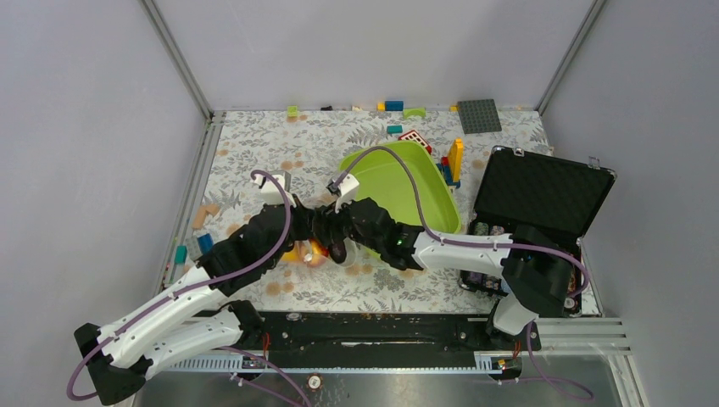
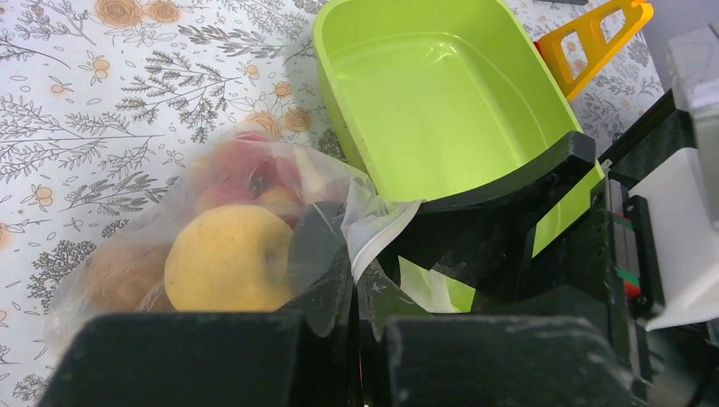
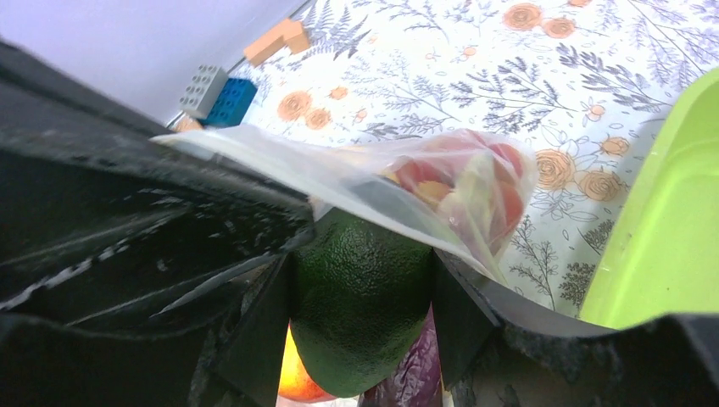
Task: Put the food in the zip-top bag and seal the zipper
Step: Place the fake fruit in the zipper food storage bag.
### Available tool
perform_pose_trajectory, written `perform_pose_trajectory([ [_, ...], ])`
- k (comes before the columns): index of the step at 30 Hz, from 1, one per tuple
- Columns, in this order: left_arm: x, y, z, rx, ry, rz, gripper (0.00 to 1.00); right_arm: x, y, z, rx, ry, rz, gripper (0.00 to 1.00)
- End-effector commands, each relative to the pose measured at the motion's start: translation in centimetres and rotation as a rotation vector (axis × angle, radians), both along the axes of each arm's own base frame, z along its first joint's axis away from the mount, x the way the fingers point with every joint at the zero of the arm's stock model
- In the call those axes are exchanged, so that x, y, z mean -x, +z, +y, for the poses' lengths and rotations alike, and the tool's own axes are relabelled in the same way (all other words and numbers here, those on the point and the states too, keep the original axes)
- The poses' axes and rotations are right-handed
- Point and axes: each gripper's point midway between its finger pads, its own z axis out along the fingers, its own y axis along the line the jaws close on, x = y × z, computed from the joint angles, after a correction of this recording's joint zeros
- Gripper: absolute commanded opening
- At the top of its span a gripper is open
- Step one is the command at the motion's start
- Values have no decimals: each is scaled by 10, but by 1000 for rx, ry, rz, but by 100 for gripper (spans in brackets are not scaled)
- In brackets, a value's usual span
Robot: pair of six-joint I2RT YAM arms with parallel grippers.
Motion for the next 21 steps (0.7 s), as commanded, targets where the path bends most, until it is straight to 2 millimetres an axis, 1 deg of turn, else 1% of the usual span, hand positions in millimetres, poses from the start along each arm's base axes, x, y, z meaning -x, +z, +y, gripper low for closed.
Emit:
perform_pose_trajectory([
  [1, 0, 34, -21, 132, -64, -72, 0, -21, 32, 9, -153, -159, -11, 46],
  [2, 0, 33, -21, 132, -64, -71, 0, -21, 31, 8, -137, -171, -16, 49],
  [4, 0, 33, -19, 132, -55, -73, 0, -21, 29, 6, -119, -184, -18, 52],
  [6, -1, 33, -18, 134, -49, -74, 0, -17, 30, 3, -121, -180, -11, 53],
  [9, -1, 34, -15, 139, -32, -77, 0, -11, 33, -3, -121, -162, 2, 60],
  [11, -3, 34, -10, 139, -2, -78, 0, -4, 40, -5, -122, -128, 3, 66],
  [16, -3, 36, -4, 134, 26, -80, 0, 13, 59, -17, -145, -74, -5, 73],
  [18, -4, 37, 0, 132, 45, -85, 0, 20, 65, -22, -129, -48, -13, 78],
  [21, -3, 38, 3, 137, 56, -84, 0, 30, 67, -27, -108, -2, -8, 81],
])
